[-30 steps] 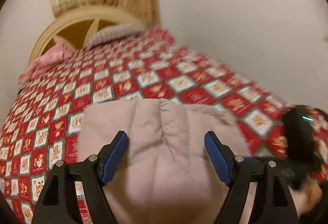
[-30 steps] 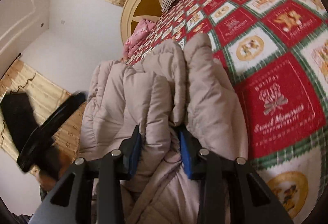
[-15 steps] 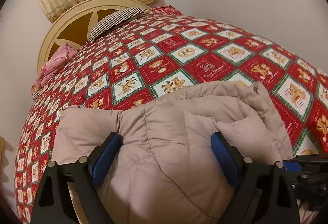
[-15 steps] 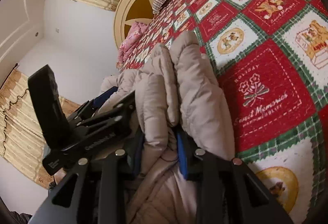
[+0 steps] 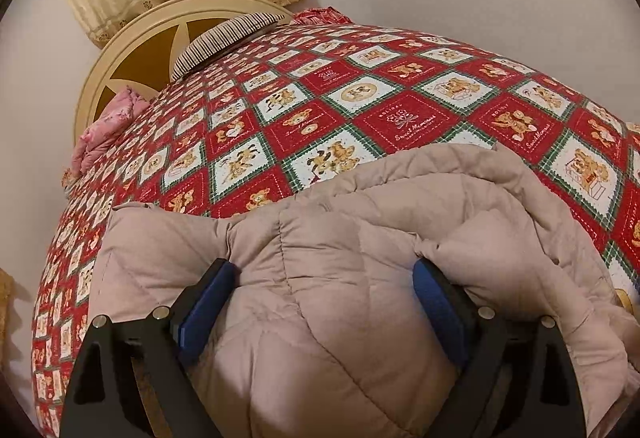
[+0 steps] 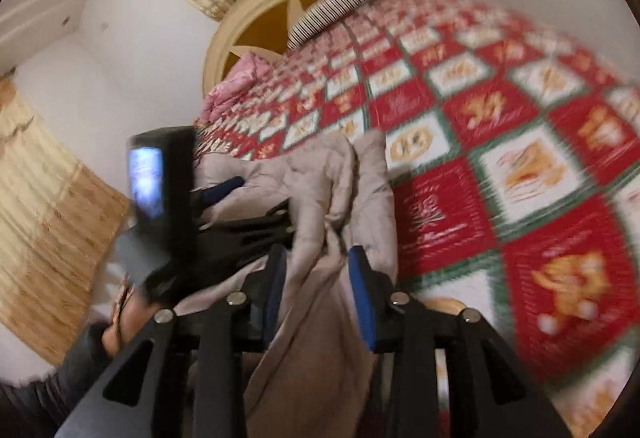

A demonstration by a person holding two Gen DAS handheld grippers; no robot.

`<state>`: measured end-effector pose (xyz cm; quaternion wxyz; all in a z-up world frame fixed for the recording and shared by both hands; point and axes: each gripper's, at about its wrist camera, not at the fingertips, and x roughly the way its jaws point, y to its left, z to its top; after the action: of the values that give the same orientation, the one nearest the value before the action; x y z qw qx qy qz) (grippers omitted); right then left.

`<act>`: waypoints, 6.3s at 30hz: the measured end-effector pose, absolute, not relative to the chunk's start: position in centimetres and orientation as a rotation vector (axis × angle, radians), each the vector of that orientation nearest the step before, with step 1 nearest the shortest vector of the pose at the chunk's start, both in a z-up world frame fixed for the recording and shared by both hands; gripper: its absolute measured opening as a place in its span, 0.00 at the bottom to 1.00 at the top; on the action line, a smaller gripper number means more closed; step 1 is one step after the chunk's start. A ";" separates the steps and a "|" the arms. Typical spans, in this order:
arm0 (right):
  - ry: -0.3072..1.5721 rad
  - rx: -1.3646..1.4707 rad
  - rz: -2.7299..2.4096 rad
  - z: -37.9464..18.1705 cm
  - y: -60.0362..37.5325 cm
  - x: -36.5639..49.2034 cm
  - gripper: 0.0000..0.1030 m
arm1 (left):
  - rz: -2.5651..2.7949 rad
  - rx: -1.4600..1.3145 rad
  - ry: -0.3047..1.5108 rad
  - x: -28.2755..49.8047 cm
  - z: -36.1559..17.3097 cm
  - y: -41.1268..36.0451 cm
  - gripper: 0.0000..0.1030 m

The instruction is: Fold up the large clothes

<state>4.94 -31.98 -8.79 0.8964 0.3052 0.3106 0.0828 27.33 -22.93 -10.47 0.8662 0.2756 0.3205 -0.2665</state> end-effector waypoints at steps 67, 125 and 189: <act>0.729 0.461 0.034 -8.9 -25.5 12.3 0.58 | -0.332 0.341 0.666 32.1 -4.4 -13.4 0.90; 0.812 0.674 0.397 -13.2 -27.3 10.2 0.72 | -0.950 -0.447 0.949 27.9 -12.0 -0.4 0.91; 0.620 0.444 -0.492 -9.8 -48.0 2.8 0.44 | -0.889 0.344 0.717 17.7 -9.0 -36.2 0.99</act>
<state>2.82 -47.95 -9.83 0.8988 0.2145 0.2994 -0.2377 17.73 -36.22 -8.96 0.8274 0.1618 0.3374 -0.4188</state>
